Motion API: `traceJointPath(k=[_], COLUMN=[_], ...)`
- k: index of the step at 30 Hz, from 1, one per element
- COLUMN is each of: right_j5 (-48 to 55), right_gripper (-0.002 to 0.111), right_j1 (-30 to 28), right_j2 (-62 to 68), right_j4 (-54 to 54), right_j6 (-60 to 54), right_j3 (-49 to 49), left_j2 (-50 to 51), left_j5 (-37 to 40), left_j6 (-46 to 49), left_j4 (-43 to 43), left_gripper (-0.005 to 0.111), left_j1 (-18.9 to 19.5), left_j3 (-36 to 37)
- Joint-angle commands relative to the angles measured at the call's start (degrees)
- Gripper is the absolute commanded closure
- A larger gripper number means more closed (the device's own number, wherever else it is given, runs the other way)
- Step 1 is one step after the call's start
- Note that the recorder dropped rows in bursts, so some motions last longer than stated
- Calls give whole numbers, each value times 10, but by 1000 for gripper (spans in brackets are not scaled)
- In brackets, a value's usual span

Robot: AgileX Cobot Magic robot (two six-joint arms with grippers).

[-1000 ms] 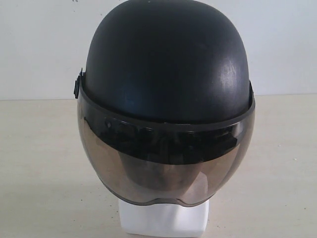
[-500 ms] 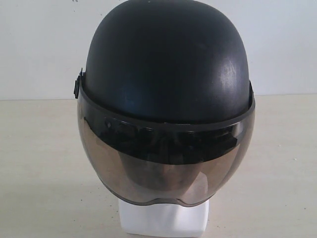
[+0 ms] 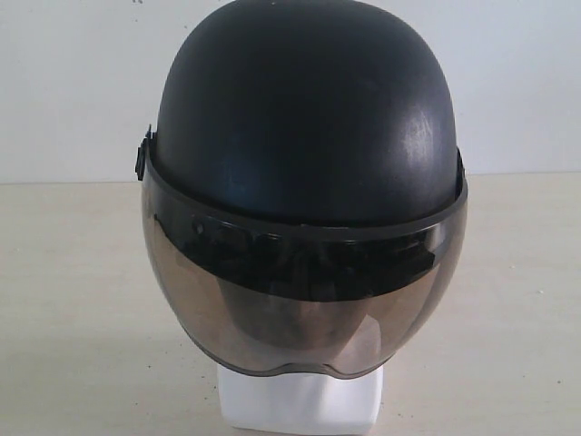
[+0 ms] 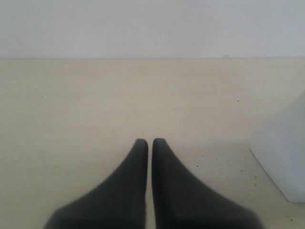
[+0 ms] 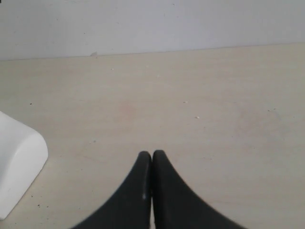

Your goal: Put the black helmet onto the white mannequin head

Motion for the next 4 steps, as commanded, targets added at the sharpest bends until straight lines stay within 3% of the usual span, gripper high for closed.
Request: traceJointPath(k=[1, 4], right_j5=[-2, -2], right_gripper=[108, 108], right_j1=[-1, -1], right_j2=[-3, -3], right_j4=[-3, -3], right_j6=[0, 0], right_j3=[-1, -1], left_j2=[-1, -1], left_j5=[0, 0], left_j6=[2, 2], left_j4=[-1, -1], left_gripper=[102, 102], left_j1=[-2, -2], left_j3=[2, 2])
